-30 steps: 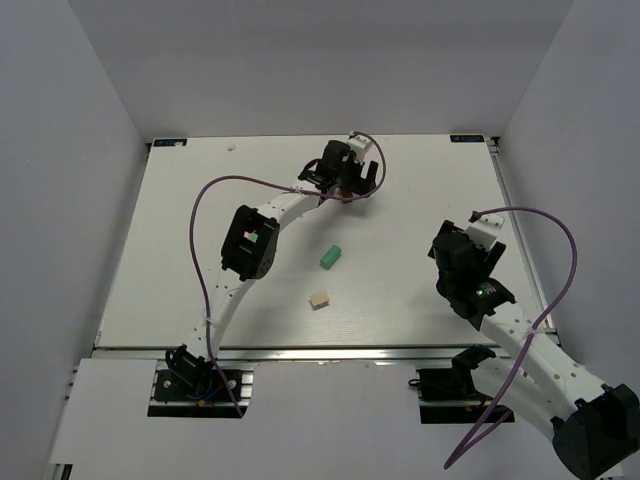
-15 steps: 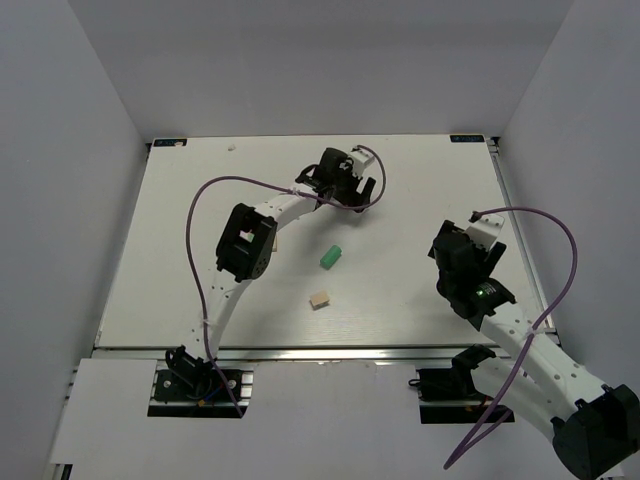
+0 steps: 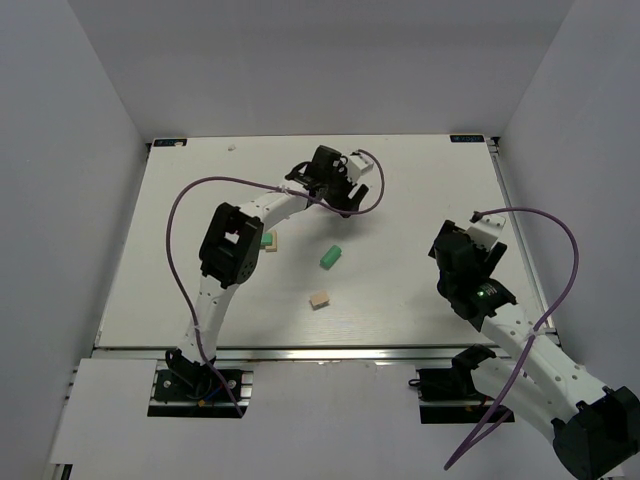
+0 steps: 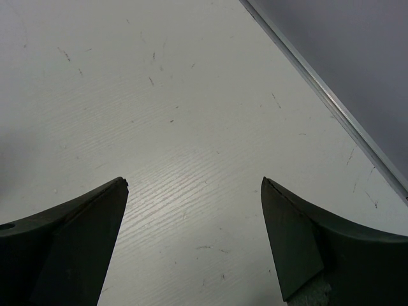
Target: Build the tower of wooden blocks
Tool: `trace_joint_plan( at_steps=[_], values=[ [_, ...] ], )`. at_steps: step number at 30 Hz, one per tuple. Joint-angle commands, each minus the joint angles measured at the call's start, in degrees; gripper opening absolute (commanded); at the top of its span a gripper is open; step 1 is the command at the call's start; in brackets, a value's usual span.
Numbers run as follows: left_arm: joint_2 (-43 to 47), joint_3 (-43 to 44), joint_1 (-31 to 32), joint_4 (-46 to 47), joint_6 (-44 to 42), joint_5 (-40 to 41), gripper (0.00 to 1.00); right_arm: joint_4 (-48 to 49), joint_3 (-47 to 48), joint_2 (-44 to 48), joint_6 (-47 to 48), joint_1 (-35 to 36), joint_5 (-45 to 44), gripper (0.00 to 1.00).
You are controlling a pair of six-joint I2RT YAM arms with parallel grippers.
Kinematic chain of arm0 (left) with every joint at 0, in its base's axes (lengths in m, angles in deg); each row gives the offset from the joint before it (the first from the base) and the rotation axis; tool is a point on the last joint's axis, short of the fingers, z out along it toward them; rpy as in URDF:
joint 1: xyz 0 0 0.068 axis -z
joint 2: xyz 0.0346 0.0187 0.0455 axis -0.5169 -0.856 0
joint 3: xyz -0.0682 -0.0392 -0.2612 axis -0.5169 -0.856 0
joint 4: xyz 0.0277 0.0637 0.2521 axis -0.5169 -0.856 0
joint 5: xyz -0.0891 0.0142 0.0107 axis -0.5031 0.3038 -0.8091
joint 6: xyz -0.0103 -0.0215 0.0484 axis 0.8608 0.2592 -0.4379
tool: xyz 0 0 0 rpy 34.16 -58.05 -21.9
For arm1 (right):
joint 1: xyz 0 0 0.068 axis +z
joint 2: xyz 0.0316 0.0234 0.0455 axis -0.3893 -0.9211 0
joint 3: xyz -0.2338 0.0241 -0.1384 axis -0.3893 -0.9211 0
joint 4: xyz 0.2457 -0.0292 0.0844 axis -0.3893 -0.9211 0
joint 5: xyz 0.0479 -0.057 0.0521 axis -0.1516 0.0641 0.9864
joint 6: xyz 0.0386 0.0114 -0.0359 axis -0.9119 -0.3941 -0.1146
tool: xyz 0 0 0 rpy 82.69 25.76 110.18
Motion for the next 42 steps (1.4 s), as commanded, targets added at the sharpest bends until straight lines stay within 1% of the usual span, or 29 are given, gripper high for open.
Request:
trace_joint_plan(
  at_steps=[1,4,7,8,9,10,11,12,14,15,17,20,21,23,27,31,35,37,40,41,42],
  values=[
    [3.6,1.2,0.2,-1.8,-3.9,-0.2,0.86,1.0,-0.1,0.6,-1.0,-0.1,-1.0,0.89],
    [2.5,2.9,0.2,-5.8,-8.3,-2.0,0.84,0.3,0.1,0.7,-1.4,-0.1,-1.3,0.89],
    [2.3,3.4,0.2,-7.0,-13.6,-0.7,0.84,-0.1,0.2,0.9,-1.7,-0.2,-1.2,0.89],
    [2.2,4.2,0.2,-8.7,-15.3,-0.6,0.88,-0.1,0.2,1.0,-1.7,-0.1,-1.1,0.89],
    [1.9,5.2,0.2,-10.6,-20.0,-1.2,0.89,-0.2,0.3,1.1,-1.7,-0.2,-1.0,0.89],
    [1.5,6.3,0.2,-12.6,-22.0,-2.4,0.89,-0.2,0.3,1.1,-1.7,-0.1,-0.7,0.89],
    [0.6,7.7,0.2,-17.5,-24.0,-3.6,0.91,-0.2,0.2,1.1,-1.6,-0.2,-0.6,0.89],
    [0.1,11.1,0.1,-20.0,-28.8,-5.1,0.91,-0.1,0.1,1.1,-1.7,-0.2,-0.5,0.89],
    [-0.4,12.7,0.1,-26.2,-33.9,-7.7,0.91,-0.1,0.1,0.9,-1.5,-0.1,-0.7,0.89],
    [-0.3,12.8,0.0,-27.4,-39.0,-8.5,0.91,-0.2,0.1,0.8,-1.6,-0.1,-0.8,0.89],
    [-0.7,12.8,-0.3,-29.5,-43.2,-10.6,0.91,-0.2,0.4,0.3,-1.7,-0.1,-0.9,0.89],
    [-1.6,15.0,-1.4,-33.3,-45.8,-16.5,0.92,-0.2,0.5,-0.3,-1.6,-0.1,-1.0,0.89],
    [-2.2,15.5,-1.6,-34.1,-47.5,-17.4,0.93,-0.2,0.6,-0.7,-1.6,-0.1,-1.0,0.89],
    [-2.8,16.5,-1.9,-34.9,-48.4,-18.3,0.92,-0.4,0.9,-1.1,-1.6,-0.1,-1.0,0.89],
    [-4.0,17.3,-2.5,-33.8,-48.6,-18.7,0.91,-0.4,1.0,-1.9,-1.6,-0.2,-0.6,0.89],
    [-6.1,18.9,-2.6,-29.6,-46.8,-18.3,0.94,-0.4,1.5,-2.5,-1.2,-0.1,0.4,0.89],
    [-7.5,21.0,-2.6,-27.9,-45.5,-17.9,0.94,-0.3,1.5,-3.0,-0.5,-0.2,1.7,0.89],
    [-7.2,21.0,-2.6,-29.1,-45.9,-18.6,0.93,0.1,1.4,-3.5,-0.4,-0.2,1.4,0.89],
    [-5.1,20.2,-2.5,-33.1,-49.1,-19.0,0.92,-0.7,1.9,-4.4,-0.2,-0.1,0.7,0.89],
    [-3.0,19.4,-2.5,-33.7,-50.7,-19.1,0.91,-0.7,1.9,-4.5,-0.3,-0.1,0.7,0.89],
    [-1.7,16.7,-2.5,-33.4,-51.2,-18.9,0.91,-0.3,1.9,-4.6,-0.2,-0.1,0.6,0.89]
  ],
)
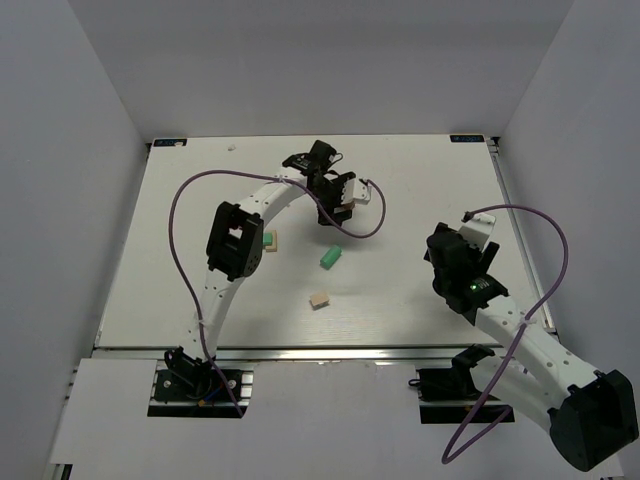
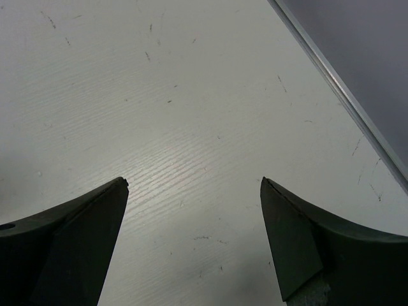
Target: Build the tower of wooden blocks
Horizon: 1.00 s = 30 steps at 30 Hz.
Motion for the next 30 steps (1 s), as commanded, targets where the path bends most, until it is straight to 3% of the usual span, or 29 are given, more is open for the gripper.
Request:
trace_joint_plan(
  at_steps=[1,4,11,30],
  values=[
    [7.9,-3.5,0.2,-1.5,-4.0,-2.2,0.91,0.8,1.8,-0.2,0.7,-0.1,-1.0,0.89],
    [11.6,-8.7,0.2,3.9,-4.7,-1.6,0.92,1.7,1.9,-0.5,1.3,-0.1,0.2,0.89],
    [4.5,2.0,0.2,3.3,-0.9,-0.7,0.92,1.0,2.5,-1.3,1.6,-0.2,0.7,0.89],
    [-2.0,1.9,0.4,11.4,2.0,-4.2,0.97,1.4,2.8,-2.2,2.6,-0.1,0.4,0.88]
  ],
)
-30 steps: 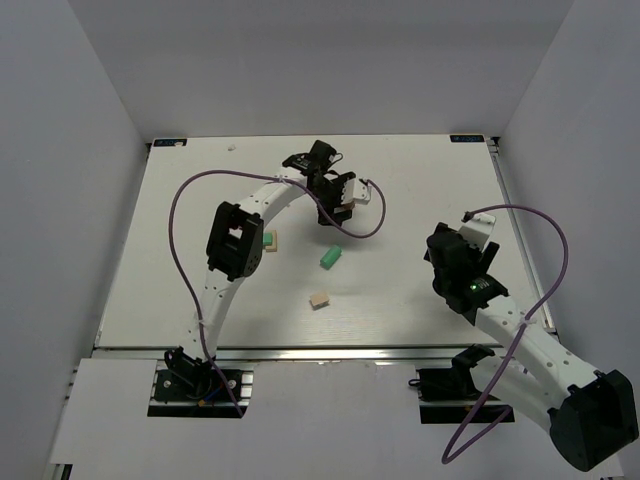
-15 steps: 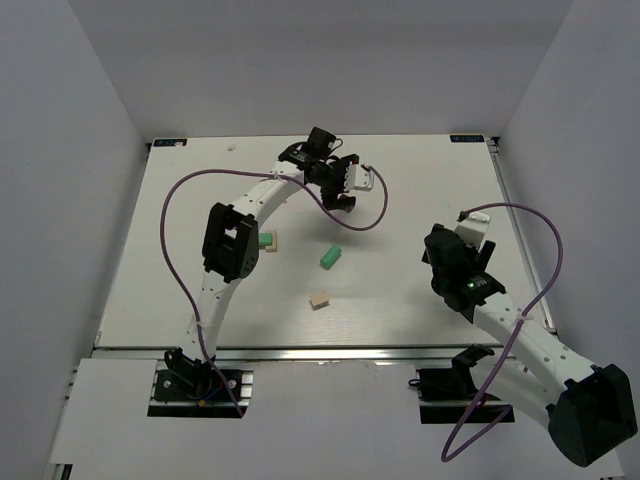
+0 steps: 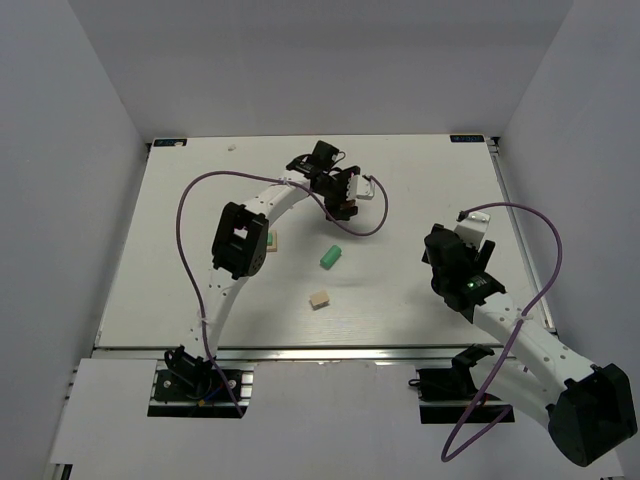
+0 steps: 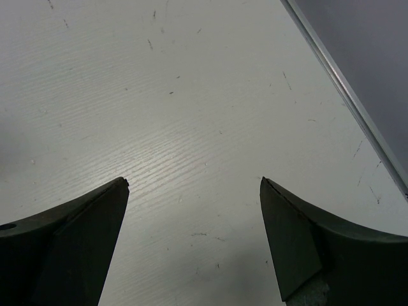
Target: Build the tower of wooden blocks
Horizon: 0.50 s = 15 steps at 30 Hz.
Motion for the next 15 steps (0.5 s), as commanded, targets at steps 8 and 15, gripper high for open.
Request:
trace_joint_plan(
  at_steps=[8,15],
  values=[
    [0.7,-0.3,0.3,0.4,-0.4,-1.2,0.89,1.4,2.8,-1.7,0.4,-0.1,-1.2,0.88],
    [1.1,-0.8,0.3,-1.1,-1.5,-0.2,0.62,0.6,3.0,-1.9,0.0,-0.1,-1.7,0.88]
  ],
)
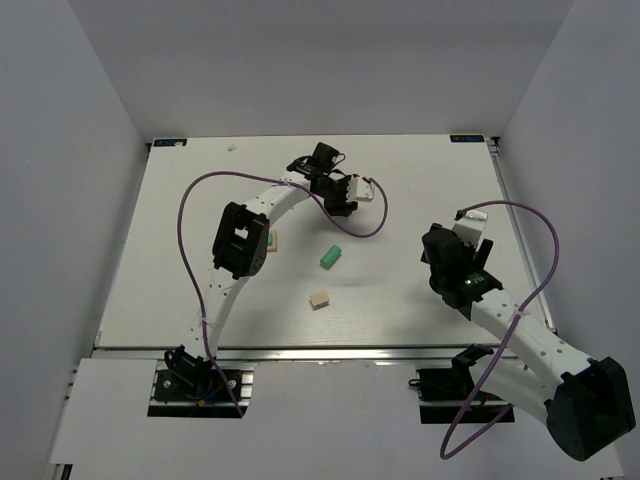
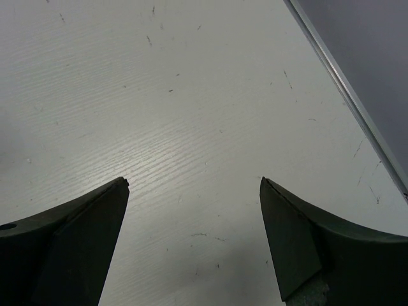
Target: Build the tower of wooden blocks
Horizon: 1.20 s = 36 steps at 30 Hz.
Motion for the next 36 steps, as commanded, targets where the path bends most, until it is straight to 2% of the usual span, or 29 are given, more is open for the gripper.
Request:
trace_joint_plan(
  at_steps=[1,8,10,11,14,18,23,25,26,29,36],
  values=[
    [2.3,-0.9,0.3,-1.4,-1.2,-0.1,0.6,0.6,2.5,0.2,-0.2,-0.1,-1.7,0.88],
    [3.9,-1.4,0.6,-2.9,-0.8,0.4,0.41,0.6,2.2,-0.1,-0.1,-0.1,-2.1,0.88],
    [5.3,-1.6,0.6,-4.0,-1.5,0.4,0.3,0.3,2.1,-0.2,-0.2,-0.1,-2.5,0.88],
    [6.9,-2.2,0.6,-5.0,-2.2,0.6,0.21,0.4,2.1,-0.1,-0.3,-0.2,-2.8,0.88],
    [10.7,-5.1,0.6,-5.3,-2.9,0.5,0.14,0.1,1.9,-0.1,-0.4,-0.1,-3.6,0.88],
    [19.9,-14.2,0.5,-7.5,-5.9,1.3,0.11,-0.5,2.0,0.2,-1.1,-0.1,-3.7,0.88],
    [34.7,-27.2,-0.7,-10.1,-7.1,4.1,0.13,-1.1,2.1,0.0,-1.4,-0.1,-4.3,0.88],
    [39.4,-32.4,-1.5,-8.8,-6.8,4.2,0.15,-1.8,2.2,-0.1,-1.6,-0.1,-5.1,0.88],
    [43.6,-38.0,-2.2,-7.9,-7.0,4.7,0.15,-1.9,2.2,-0.1,-1.7,-0.1,-5.7,0.88],
    [48.9,-45.4,-3.3,-2.0,-4.6,6.4,0.15,-1.0,2.2,-0.5,-1.6,-0.1,-6.0,0.88],
    [54.1,-48.6,-10.8,-5.3,-7.9,3.4,0.16,-2.9,3.2,-4.3,-2.7,-0.2,-10.1,0.89]
  ],
)
